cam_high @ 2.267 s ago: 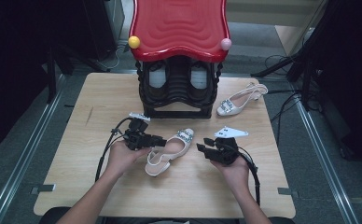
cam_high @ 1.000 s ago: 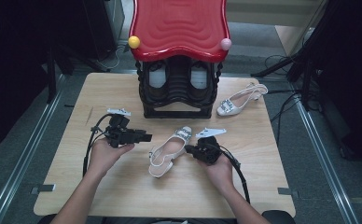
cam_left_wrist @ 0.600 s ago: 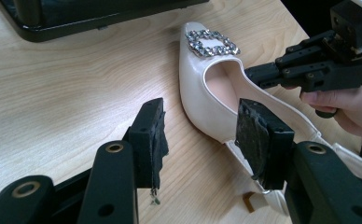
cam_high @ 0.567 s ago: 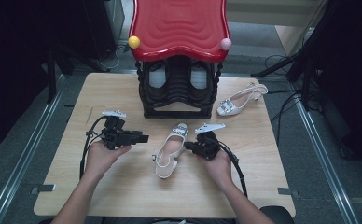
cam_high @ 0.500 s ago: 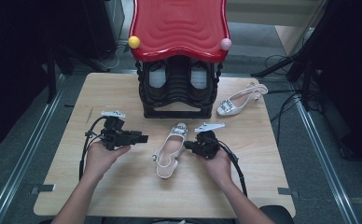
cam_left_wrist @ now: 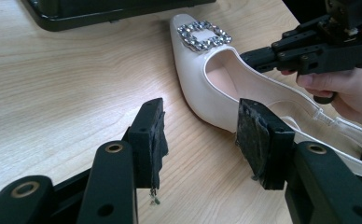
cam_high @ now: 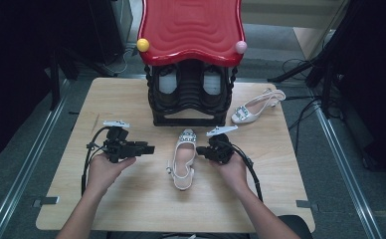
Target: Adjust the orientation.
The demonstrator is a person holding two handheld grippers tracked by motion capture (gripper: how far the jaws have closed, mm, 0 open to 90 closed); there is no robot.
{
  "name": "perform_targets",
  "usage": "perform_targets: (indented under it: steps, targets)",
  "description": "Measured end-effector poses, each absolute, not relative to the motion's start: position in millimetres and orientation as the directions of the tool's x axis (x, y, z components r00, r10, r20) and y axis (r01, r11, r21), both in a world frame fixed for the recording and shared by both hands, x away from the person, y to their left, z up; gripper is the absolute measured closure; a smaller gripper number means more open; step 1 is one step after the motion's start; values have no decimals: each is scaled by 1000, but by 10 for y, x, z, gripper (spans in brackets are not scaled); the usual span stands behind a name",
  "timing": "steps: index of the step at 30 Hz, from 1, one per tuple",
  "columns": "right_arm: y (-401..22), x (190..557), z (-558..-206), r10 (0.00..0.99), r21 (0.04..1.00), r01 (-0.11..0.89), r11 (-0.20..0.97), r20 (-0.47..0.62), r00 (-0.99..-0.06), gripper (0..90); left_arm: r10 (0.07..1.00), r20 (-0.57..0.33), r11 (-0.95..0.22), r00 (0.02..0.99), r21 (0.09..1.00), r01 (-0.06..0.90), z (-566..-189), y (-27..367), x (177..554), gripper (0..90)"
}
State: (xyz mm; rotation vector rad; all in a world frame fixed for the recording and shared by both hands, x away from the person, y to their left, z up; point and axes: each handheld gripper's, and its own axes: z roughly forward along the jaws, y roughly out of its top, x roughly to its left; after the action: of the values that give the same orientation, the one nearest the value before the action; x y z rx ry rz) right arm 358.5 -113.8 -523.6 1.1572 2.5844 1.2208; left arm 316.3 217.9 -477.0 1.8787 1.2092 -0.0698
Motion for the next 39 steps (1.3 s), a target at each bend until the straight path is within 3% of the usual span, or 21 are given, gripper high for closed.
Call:
perform_targets:
  steps: [13,39]
  targets:
    - [-1367,3459,-5034,652,715,587,380,244,-718,900,712,-472,-131,520,638,759,-4757,2256,3181,512]
    - [-2294,3656,-4814,804,765,619,177,250,-539,900,709,-465,-137,531,647,750,-4809,2246,3282,516]
